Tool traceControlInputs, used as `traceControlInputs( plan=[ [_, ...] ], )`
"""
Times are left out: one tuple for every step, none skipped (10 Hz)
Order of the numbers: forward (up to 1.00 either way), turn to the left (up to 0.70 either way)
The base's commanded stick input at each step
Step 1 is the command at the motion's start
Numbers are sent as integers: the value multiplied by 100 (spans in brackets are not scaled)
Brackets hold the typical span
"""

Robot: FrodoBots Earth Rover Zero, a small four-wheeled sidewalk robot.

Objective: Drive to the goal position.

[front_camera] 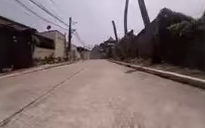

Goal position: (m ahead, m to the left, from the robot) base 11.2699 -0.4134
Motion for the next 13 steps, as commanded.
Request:
traceControlInputs(
  plan=[
    [100, 0],
    [100, 0],
    [100, 0],
    [100, 0],
    [100, 0],
    [100, 0],
    [100, 0],
    [100, 0],
    [100, 0],
    [100, 0],
    [100, 0],
    [100, 0],
    [100, 0]
  ],
)
